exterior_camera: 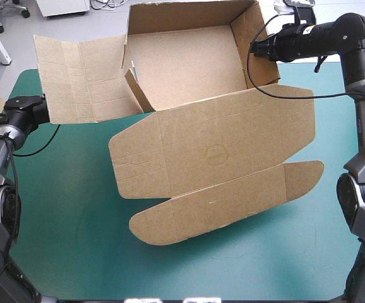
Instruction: Fold the box
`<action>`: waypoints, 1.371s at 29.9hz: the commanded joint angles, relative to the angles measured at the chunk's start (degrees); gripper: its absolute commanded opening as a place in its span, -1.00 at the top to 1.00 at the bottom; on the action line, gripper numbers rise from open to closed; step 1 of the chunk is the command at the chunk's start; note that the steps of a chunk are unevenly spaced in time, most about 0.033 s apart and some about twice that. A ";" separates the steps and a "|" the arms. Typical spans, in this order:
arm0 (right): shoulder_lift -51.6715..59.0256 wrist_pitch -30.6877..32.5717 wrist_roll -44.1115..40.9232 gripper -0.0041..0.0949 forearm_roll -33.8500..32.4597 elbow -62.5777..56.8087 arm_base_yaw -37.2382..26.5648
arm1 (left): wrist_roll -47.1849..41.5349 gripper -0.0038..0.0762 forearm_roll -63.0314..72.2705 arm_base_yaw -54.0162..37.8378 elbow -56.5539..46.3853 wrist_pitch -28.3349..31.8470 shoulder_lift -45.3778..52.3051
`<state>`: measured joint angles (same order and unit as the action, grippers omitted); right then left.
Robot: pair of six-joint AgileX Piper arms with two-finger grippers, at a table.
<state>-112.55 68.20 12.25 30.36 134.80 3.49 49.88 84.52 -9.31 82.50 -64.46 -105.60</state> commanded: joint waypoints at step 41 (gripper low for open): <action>2.44 -4.74 -3.04 0.94 -3.71 1.21 -0.60 | -11.28 -0.19 14.26 7.15 20.99 -9.78 3.12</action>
<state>-113.43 66.96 10.02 24.31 134.74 3.27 39.63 94.53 -2.60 100.48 -69.03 -105.60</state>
